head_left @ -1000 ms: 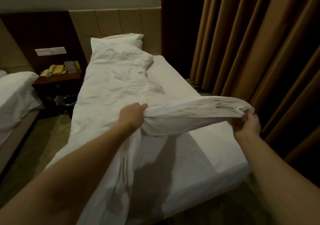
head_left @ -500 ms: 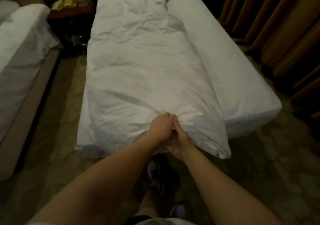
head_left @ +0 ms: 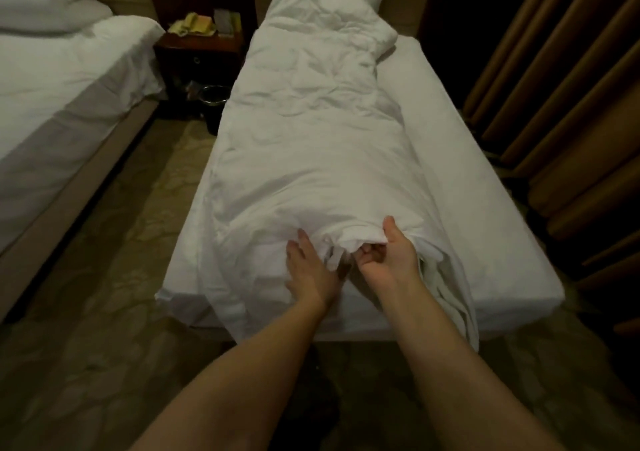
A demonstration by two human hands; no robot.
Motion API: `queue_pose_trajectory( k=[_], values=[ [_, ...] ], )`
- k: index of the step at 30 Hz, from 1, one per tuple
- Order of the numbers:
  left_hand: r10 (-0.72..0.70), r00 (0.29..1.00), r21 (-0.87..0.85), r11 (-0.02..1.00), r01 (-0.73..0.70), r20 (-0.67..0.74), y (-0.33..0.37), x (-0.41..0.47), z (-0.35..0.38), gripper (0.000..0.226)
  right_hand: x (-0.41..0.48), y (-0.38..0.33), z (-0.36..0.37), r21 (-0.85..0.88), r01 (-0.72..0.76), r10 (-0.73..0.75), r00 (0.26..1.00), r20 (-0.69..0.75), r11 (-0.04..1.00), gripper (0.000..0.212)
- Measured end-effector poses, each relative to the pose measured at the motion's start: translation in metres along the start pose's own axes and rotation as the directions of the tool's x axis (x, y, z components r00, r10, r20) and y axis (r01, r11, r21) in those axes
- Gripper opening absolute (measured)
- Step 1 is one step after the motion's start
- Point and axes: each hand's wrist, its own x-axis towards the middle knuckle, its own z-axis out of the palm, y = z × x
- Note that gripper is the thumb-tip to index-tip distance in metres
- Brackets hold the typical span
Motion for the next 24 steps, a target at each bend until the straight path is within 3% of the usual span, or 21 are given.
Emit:
queue_pose_trajectory(
  k=[3, 6, 9, 12, 15, 17, 19, 22, 24],
  values=[
    [0.035, 0.998, 0.005, 0.999, -0.034, -0.050, 0.003, 0.014, -0.006, 0.086, -0.013, -0.014, 0.015, 0.050, 0.003, -0.006, 0.999, 0.054, 0.999, 0.019],
    [-0.014, 0.996, 0.064, 0.998, 0.019, -0.089, -0.011, 0.034, -0.024, 0.052, -0.021, -0.027, 0.024, 0.077, 0.009, -0.015, 0.996, 0.084, 0.997, 0.023],
    [0.013, 0.986, -0.059, 0.998, -0.022, -0.163, -0.016, 0.061, -0.056, 0.025, -0.016, -0.032, 0.022, 0.055, 0.024, -0.029, 0.995, 0.094, 0.998, 0.024],
    [0.181, 0.969, -0.022, 0.982, -0.187, -0.167, -0.002, 0.071, -0.095, 0.030, -0.002, -0.039, 0.018, 0.092, 0.102, -0.111, 0.988, 0.103, 0.990, 0.028],
    [0.363, 0.930, 0.188, 0.919, -0.346, -0.060, 0.007, 0.061, -0.123, 0.033, 0.016, -0.015, 0.014, -0.128, 0.166, -0.144, 0.975, 0.168, 0.978, 0.047],
    [0.383, 0.923, 0.204, 0.906, -0.371, -0.022, 0.000, 0.054, -0.129, 0.029, 0.023, 0.021, 0.007, -0.343, 0.098, -0.032, 0.980, 0.195, 0.934, 0.066],
    [0.398, 0.917, 0.218, 0.893, -0.394, 0.028, -0.011, 0.050, -0.129, 0.027, 0.027, 0.056, -0.001, -0.502, 0.021, 0.055, 0.989, 0.136, 0.865, 0.078],
    [0.427, 0.901, 0.220, 0.874, -0.432, 0.075, -0.018, 0.039, -0.131, 0.024, 0.039, 0.092, -0.014, -0.579, -0.088, 0.146, 0.988, 0.054, 0.810, 0.089],
    [0.446, 0.893, 0.209, 0.870, -0.447, 0.056, -0.020, 0.037, -0.133, 0.024, 0.044, 0.107, -0.015, -0.533, -0.144, 0.195, 0.980, 0.040, 0.834, 0.098]
  ],
)
